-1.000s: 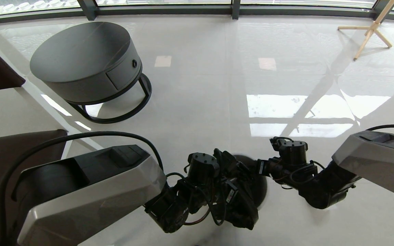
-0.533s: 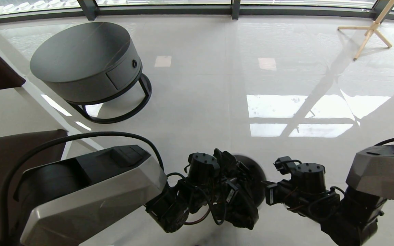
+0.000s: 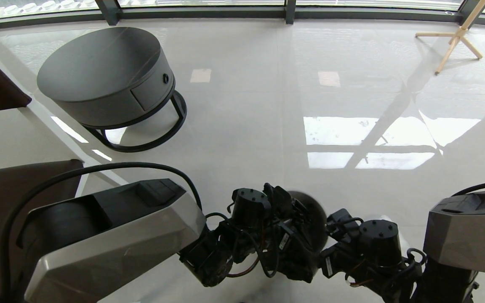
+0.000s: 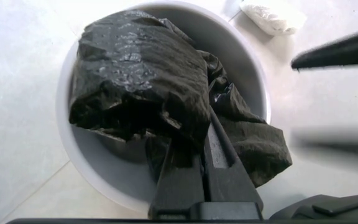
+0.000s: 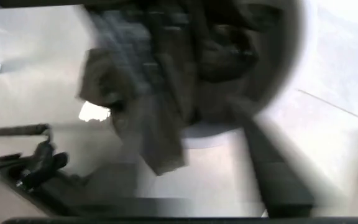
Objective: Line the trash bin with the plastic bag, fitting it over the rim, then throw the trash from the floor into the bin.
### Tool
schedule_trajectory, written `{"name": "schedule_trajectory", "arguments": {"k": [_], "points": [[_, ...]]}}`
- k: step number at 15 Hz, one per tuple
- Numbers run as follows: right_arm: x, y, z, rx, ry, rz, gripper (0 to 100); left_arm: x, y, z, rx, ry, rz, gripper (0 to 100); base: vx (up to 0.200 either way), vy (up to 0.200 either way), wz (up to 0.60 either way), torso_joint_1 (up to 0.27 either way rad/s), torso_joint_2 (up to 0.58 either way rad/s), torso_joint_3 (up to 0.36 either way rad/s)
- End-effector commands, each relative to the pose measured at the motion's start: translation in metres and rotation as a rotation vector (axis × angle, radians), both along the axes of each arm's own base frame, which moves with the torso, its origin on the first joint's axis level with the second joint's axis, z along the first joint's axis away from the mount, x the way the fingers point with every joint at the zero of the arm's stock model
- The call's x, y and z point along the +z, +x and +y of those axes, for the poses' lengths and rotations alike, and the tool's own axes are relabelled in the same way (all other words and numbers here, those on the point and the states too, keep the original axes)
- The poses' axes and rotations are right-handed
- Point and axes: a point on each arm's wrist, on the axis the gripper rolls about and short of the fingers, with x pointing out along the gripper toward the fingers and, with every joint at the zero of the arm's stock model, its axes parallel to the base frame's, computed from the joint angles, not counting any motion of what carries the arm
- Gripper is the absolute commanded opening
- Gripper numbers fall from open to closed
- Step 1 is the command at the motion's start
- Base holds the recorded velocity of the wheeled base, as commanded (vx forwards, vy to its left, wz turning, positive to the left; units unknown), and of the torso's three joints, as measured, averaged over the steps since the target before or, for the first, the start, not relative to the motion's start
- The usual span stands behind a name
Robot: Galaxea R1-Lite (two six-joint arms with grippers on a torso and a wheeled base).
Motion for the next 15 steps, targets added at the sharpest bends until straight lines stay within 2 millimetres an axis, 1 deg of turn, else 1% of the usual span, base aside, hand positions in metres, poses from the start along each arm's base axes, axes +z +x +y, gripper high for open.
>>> {"name": "schedule_trajectory", "arguments": {"k": [1, 3, 4, 6, 8, 9, 12, 15], "points": [[-0.007, -0.001, 0.008, 0.0, -0.027, -0.001, 100, 0.001, 0.0, 0.0, 0.0, -0.001, -0.001, 0, 0.0, 0.0, 0.0, 0.0, 0.0, 0.0], [-0.019, 0.005, 0.011, -0.021, -0.102, -0.019, 100, 0.001, 0.0, 0.0, 0.0, -0.002, -0.002, 0, 0.0, 0.0, 0.0, 0.0, 0.0, 0.0], [-0.022, 0.008, 0.013, -0.025, -0.107, -0.022, 100, 0.002, 0.0, 0.0, 0.0, -0.004, -0.005, 0, 0.0, 0.0, 0.0, 0.0, 0.0, 0.0], [-0.024, 0.007, 0.015, -0.017, -0.114, -0.02, 100, 0.003, 0.0, 0.0, 0.0, -0.005, -0.006, 0, 0.0, 0.0, 0.0, 0.0, 0.0, 0.0], [-0.031, 0.005, 0.018, 0.019, -0.203, -0.047, 100, 0.003, 0.0, 0.0, 0.0, -0.005, -0.006, 0, 0.0, 0.0, 0.0, 0.0, 0.0, 0.0], [-0.032, 0.005, 0.02, 0.012, -0.209, -0.052, 100, 0.003, 0.0, 0.0, 0.0, -0.006, -0.007, 0, 0.0, 0.0, 0.0, 0.0, 0.0, 0.0], [-0.04, 0.014, 0.028, -0.016, -0.22, -0.071, 100, 0.004, 0.001, 0.0, 0.002, -0.008, -0.009, 0, 0.0, 0.0, 0.0, 0.0, 0.0, 0.0], [-0.044, 0.022, 0.031, -0.027, -0.216, -0.08, 100, 0.005, 0.001, 0.0, 0.002, -0.01, -0.011, 0, 0.0, 0.0, 0.0, 0.0, 0.0, 0.0]]}}
